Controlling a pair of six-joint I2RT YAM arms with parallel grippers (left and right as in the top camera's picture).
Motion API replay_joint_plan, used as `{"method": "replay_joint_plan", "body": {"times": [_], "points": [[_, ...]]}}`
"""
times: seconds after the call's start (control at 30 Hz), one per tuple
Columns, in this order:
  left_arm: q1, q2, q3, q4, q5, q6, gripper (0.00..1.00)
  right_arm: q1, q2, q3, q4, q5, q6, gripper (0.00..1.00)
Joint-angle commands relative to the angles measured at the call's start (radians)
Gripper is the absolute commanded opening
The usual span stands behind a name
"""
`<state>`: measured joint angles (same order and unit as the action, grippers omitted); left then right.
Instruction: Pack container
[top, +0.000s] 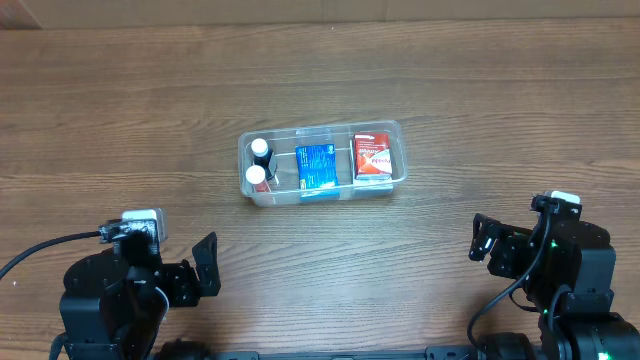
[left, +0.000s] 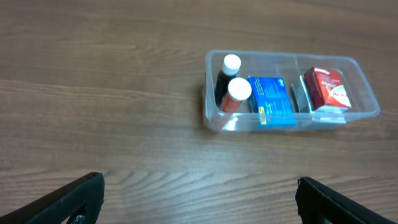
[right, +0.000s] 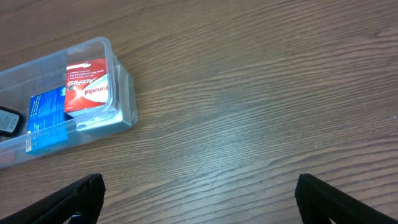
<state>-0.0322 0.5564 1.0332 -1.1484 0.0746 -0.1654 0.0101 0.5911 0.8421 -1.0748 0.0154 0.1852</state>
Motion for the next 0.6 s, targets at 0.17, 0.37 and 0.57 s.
{"method": "replay_joint_plan", "body": {"times": [0.17,0.37,0.57], "points": [[-0.003,-0.006,-0.006,-0.011,-0.007,-0.017,1.0,0.003,-0.012,-0.006,-0.013,0.013,-0.003,1.0],[-0.003,-0.006,-0.006,-0.011,-0.007,-0.018,1.0,0.013,-0.089,-0.024,-0.038,0.01,-0.015,1.0],[-0.003,-0.006,-0.006,-0.011,-0.007,-0.018,1.0,0.03,-0.303,-0.212,0.149,-0.011,-0.05,1.0]]}}
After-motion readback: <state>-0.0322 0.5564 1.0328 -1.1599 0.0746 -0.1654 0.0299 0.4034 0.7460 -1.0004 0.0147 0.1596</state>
